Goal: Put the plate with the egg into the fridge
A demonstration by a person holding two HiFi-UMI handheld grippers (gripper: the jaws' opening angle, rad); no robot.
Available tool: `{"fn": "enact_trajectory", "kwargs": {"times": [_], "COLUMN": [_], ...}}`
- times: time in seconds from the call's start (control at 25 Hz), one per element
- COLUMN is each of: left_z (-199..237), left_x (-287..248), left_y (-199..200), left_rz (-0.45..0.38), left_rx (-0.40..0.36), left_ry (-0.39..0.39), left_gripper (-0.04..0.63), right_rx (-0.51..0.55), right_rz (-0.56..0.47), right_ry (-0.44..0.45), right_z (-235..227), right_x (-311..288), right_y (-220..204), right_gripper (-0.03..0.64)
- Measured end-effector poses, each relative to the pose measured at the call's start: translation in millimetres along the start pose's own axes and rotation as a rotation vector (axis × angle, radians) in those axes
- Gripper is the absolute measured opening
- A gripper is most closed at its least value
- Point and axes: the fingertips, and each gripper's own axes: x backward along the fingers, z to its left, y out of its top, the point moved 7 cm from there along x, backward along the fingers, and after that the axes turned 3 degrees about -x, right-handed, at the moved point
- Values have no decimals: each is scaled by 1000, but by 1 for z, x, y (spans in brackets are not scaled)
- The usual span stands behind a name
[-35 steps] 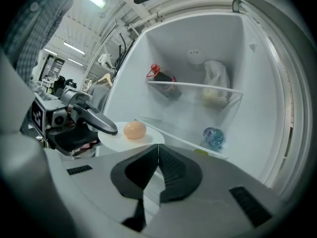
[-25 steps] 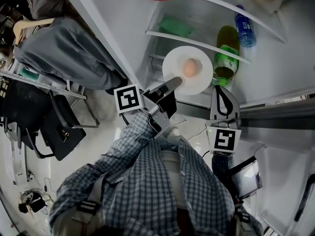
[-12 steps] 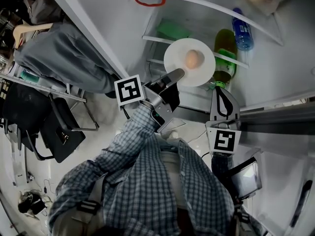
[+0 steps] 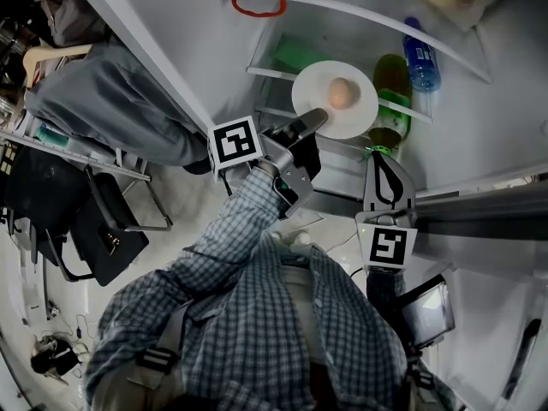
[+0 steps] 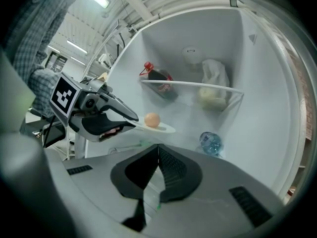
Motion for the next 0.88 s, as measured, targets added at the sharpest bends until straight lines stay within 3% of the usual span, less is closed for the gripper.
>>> {"fn": "enact_trajectory", "kwargs": {"times": [0.48,0.88], "left_z": [13,18], "left_x": [-10,-21], "left_y": [11,12], "left_rz": [-10,5], "left_rx": [15,22], "left_ry": [75,82], "left_gripper": [37,37], "right_rx": [92,319], "right_rz": [-18,3], "right_ry": [22,38], "right_z": [3,5], "right_x": [-10,-27], "right_y": [11,24], "right_gripper": [6,6]}}
